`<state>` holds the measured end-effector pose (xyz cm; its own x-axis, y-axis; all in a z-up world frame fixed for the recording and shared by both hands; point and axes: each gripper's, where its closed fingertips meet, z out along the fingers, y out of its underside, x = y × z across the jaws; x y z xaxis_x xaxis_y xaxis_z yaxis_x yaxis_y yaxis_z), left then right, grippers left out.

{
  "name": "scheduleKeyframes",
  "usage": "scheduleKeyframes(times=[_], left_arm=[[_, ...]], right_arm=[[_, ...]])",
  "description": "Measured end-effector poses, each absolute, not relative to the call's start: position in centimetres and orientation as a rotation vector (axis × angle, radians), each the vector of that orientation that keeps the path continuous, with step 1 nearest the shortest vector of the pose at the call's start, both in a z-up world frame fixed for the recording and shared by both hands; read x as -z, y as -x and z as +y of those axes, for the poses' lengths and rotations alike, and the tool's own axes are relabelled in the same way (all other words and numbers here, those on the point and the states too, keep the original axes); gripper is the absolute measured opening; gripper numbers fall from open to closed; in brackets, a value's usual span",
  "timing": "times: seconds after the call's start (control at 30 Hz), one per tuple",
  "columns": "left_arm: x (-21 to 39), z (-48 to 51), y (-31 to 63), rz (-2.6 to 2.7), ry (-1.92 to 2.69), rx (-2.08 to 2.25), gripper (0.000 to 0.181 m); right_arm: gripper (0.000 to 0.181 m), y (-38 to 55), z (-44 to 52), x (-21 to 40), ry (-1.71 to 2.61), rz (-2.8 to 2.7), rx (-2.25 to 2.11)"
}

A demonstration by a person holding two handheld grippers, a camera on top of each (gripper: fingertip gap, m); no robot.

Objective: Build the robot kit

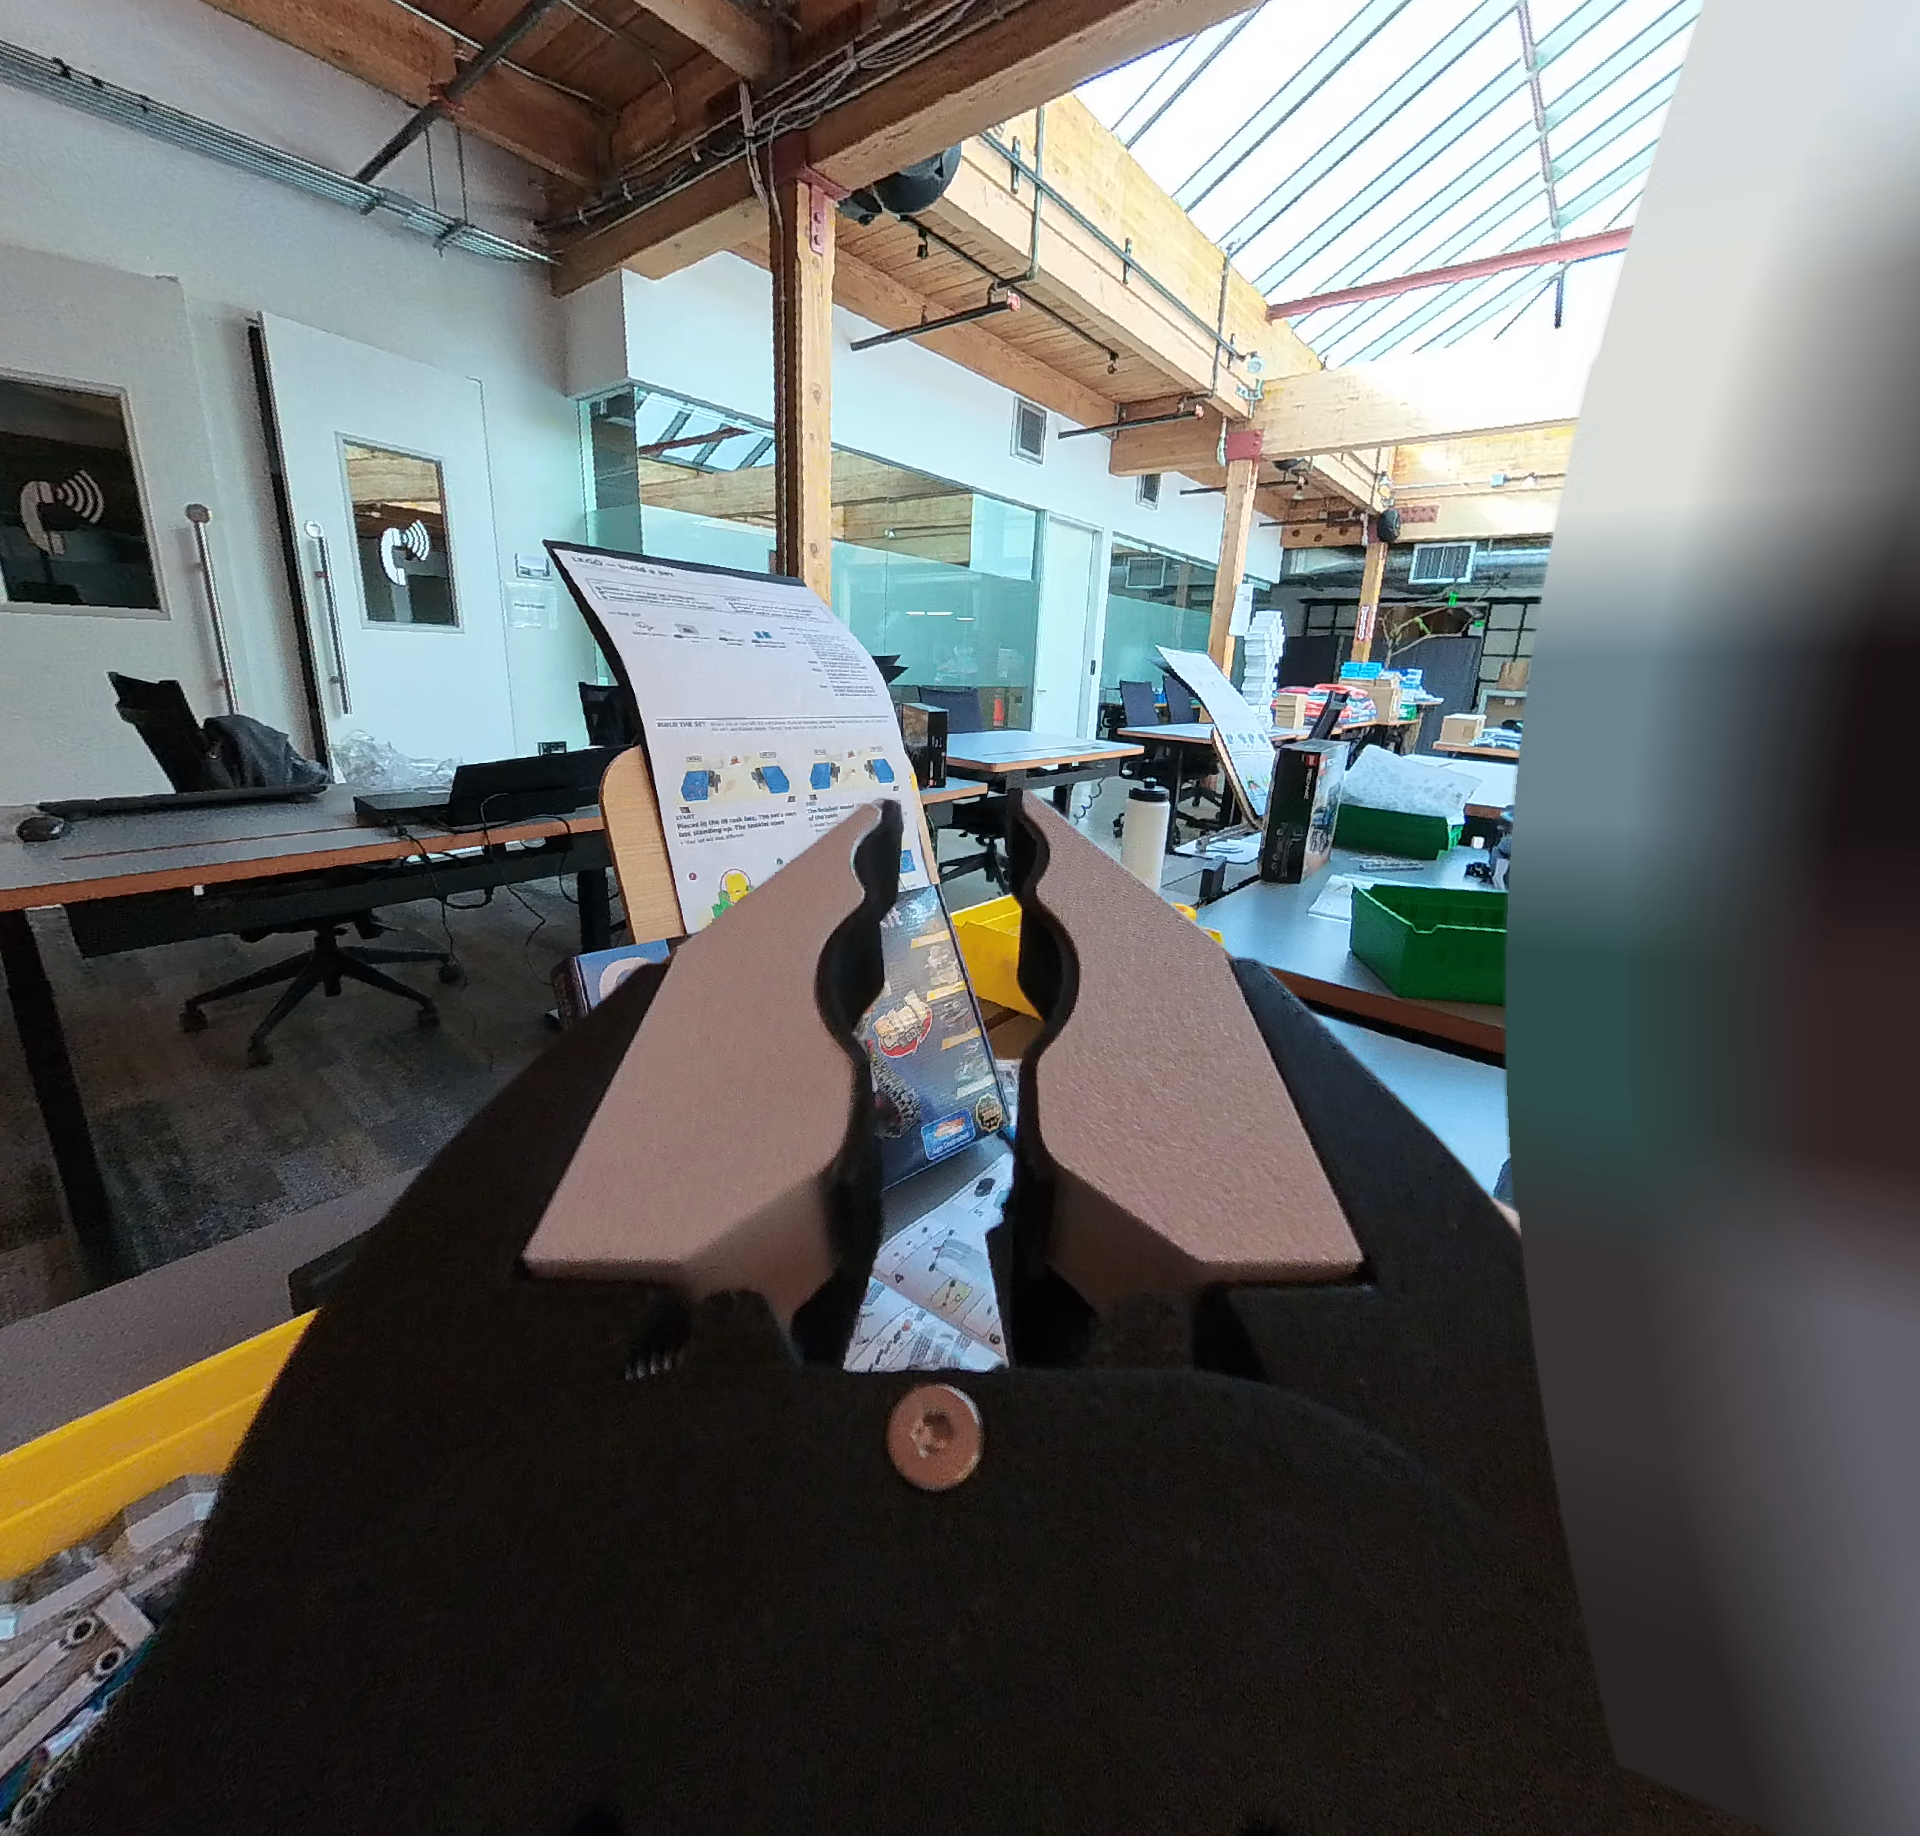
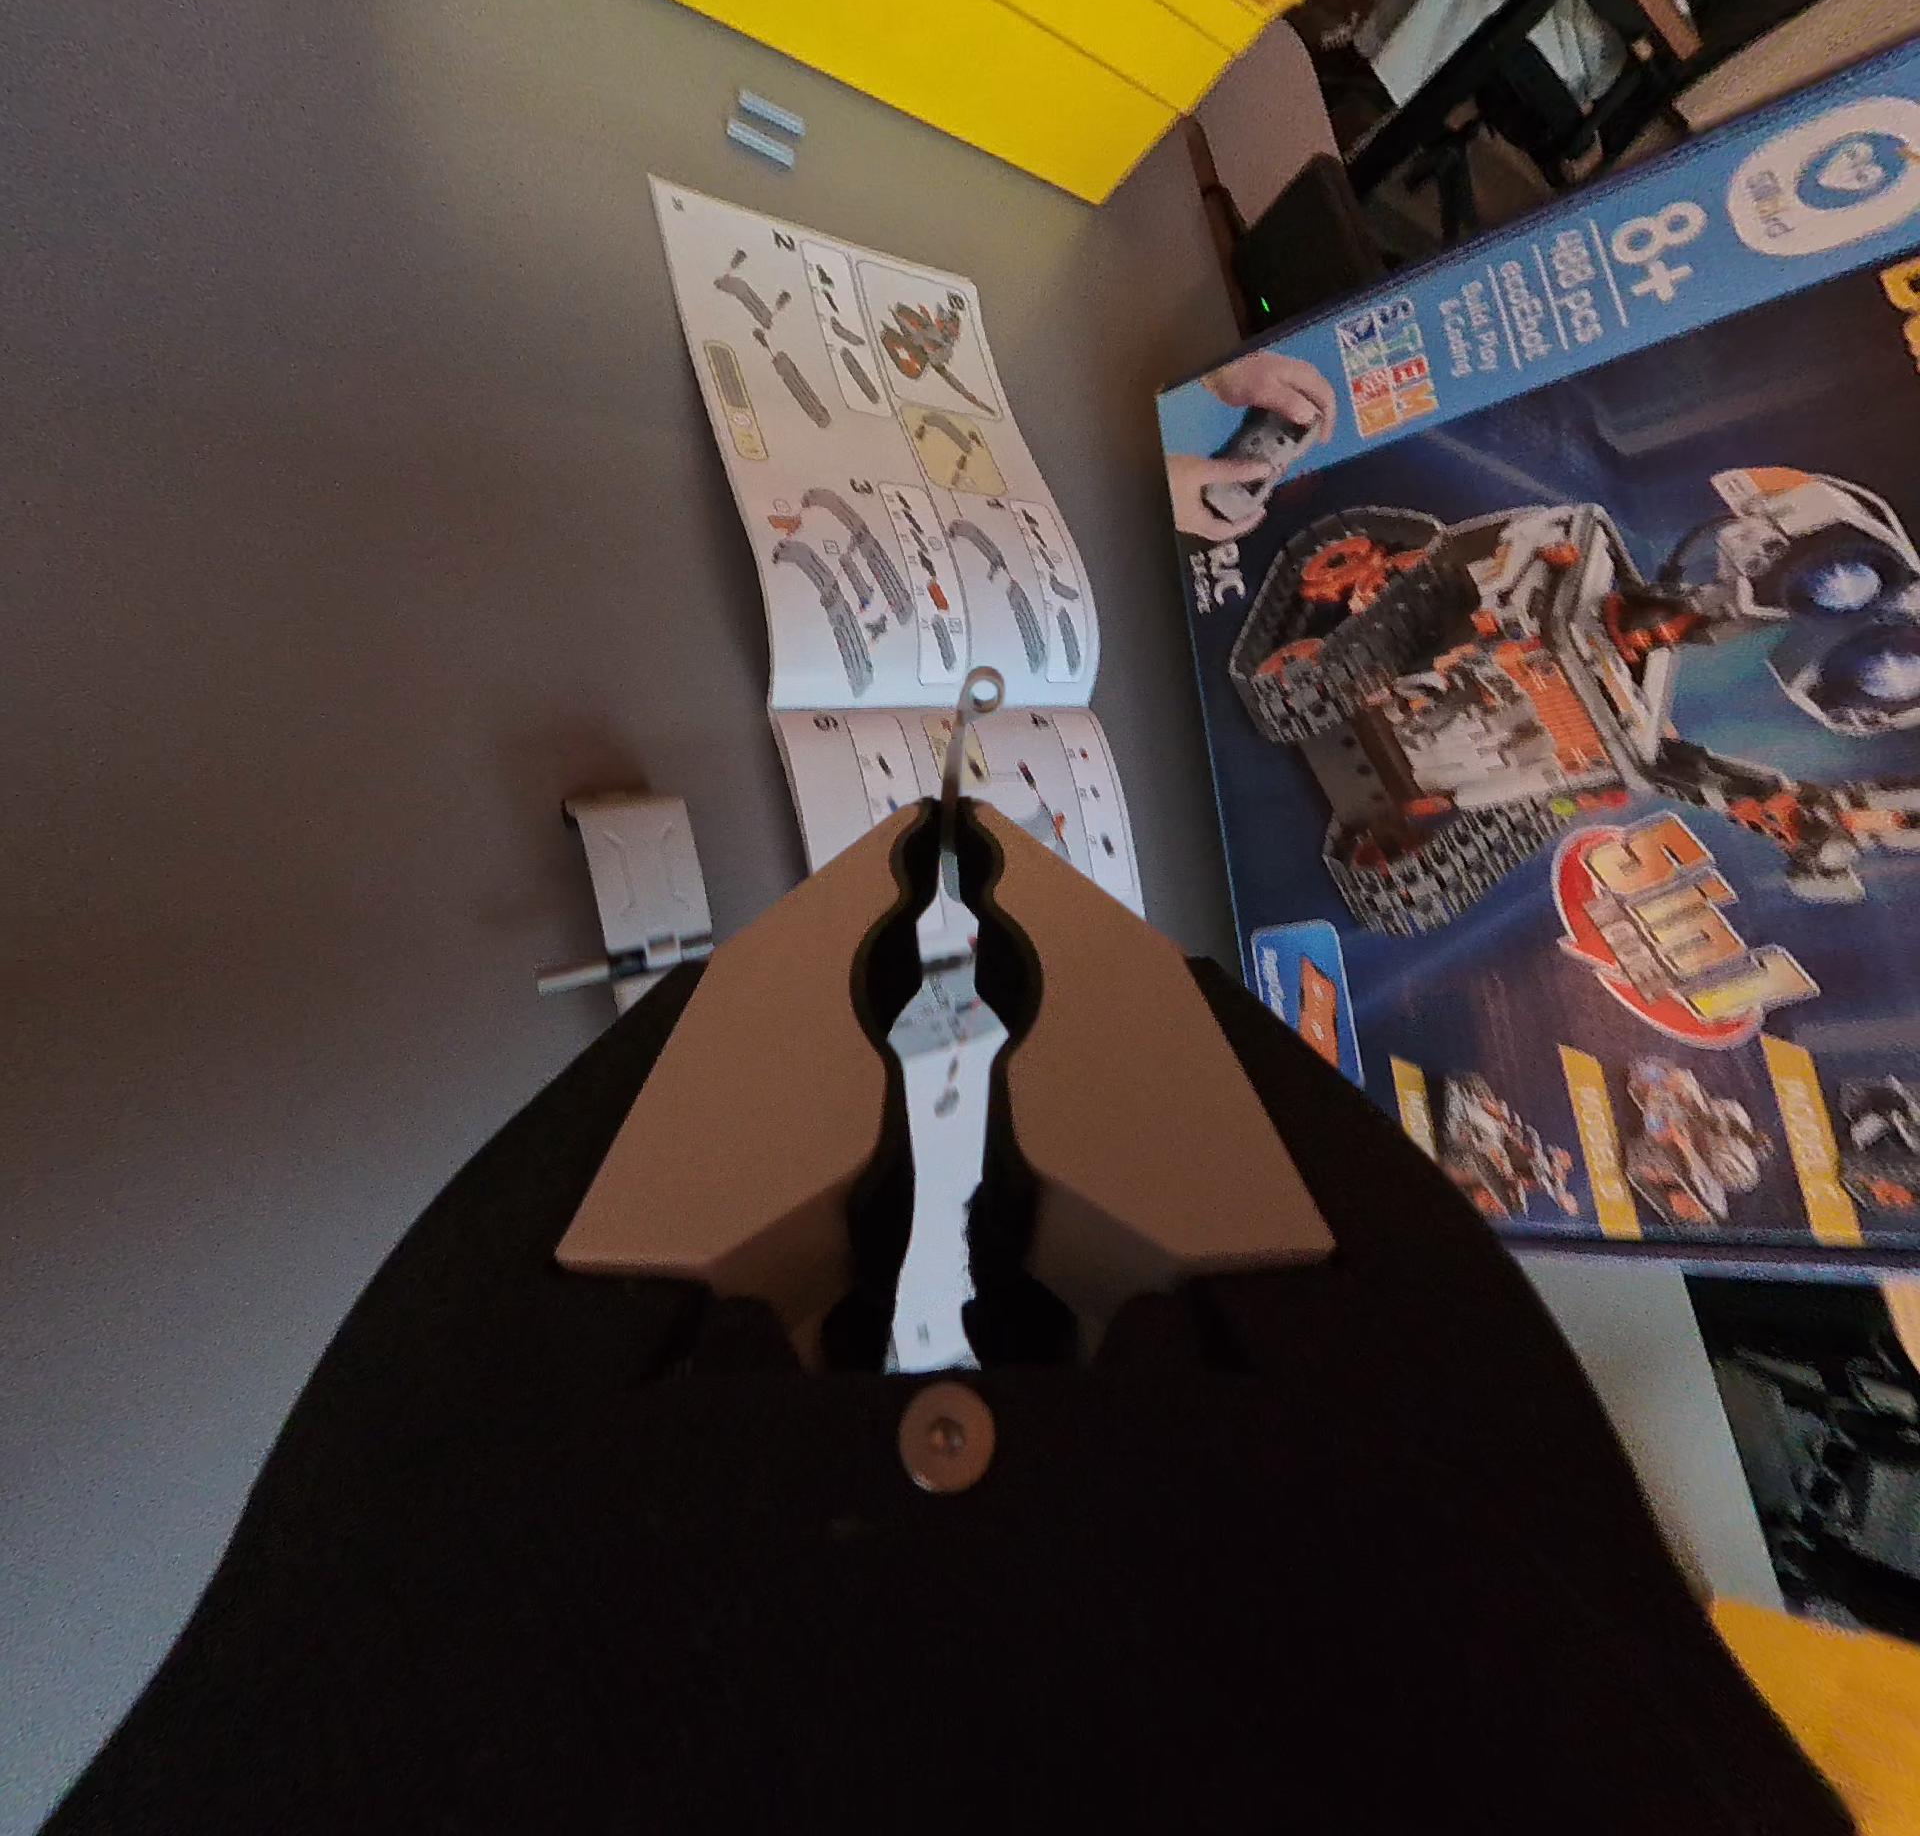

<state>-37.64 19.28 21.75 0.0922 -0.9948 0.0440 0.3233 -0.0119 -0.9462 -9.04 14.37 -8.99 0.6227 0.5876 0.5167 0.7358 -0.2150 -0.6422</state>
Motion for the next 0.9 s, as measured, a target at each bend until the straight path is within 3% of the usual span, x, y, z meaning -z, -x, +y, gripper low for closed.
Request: scheduleKeyframes(times=[0.3, 0.53, 0.9], left_arm=[[-20.8, 19.2, 36.6, 0.944, 1.072, 1.253, 0.021], [-20.7, 19.7, 36.6, 0.939, 1.08, 1.225, 0.02], [-18.3, 21.9, 35.9, 0.976, 1.227, 1.092, 0.017]], right_arm=[[0.001, 22.7, 14.8, 16.2, 2.041, -1.551, 0.109], [0.001, 22.9, 14.8, 16.8, 2.082, -1.552, 0.15], [0.001, 25.2, 14.2, 16.5, 2.269, -1.245, -0.432]])
